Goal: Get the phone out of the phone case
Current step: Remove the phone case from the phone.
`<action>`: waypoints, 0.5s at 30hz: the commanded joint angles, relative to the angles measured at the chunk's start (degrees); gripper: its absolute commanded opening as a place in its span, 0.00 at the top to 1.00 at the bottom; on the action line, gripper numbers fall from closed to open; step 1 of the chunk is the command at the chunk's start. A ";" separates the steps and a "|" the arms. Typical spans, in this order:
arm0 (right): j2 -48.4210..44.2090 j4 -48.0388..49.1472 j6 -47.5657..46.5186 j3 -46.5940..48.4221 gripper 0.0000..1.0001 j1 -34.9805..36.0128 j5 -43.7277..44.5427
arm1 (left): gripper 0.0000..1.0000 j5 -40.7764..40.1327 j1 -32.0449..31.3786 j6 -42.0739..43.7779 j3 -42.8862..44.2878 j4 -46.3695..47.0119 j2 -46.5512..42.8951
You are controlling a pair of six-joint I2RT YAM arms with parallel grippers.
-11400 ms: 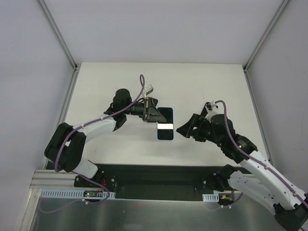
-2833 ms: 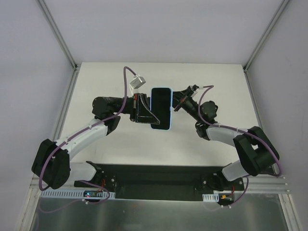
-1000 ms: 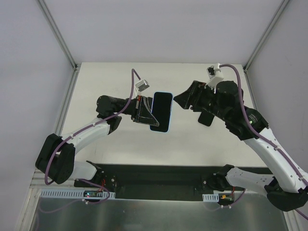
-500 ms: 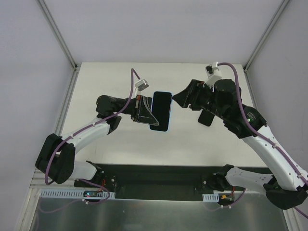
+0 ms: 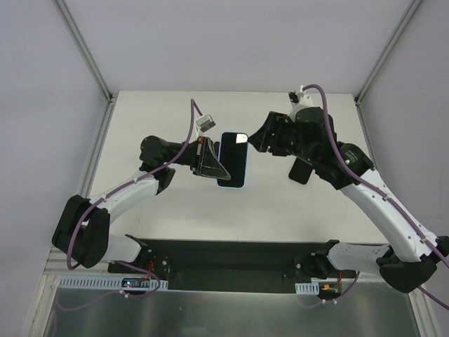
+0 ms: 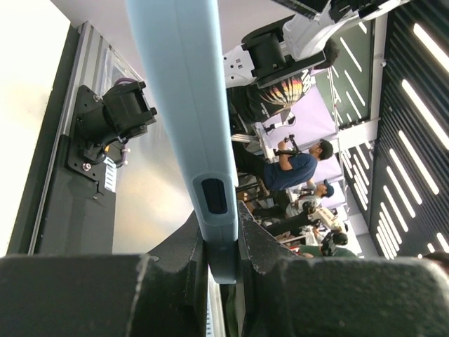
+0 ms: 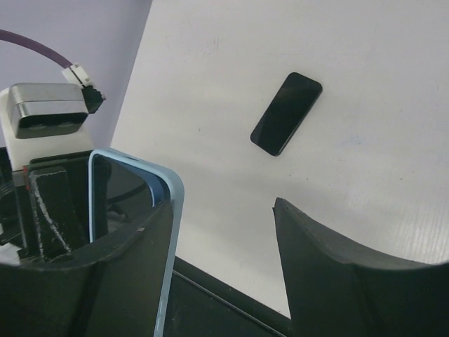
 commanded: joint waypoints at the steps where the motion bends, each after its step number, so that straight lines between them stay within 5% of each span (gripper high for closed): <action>1: 4.69 -6.36 -0.96 -0.41 0.38 0.74 2.30 | 1.00 1.83 -1.09 2.07 3.19 23.67 -5.16; 11: 6.19 -4.36 -0.08 -3.92 0.38 0.48 -4.28 | 1.00 3.23 -1.17 5.33 4.51 19.80 -7.71; 15: 5.48 6.18 3.94 -9.18 0.38 -2.15 -21.10 | 1.00 3.15 -1.17 5.33 4.33 19.89 -7.98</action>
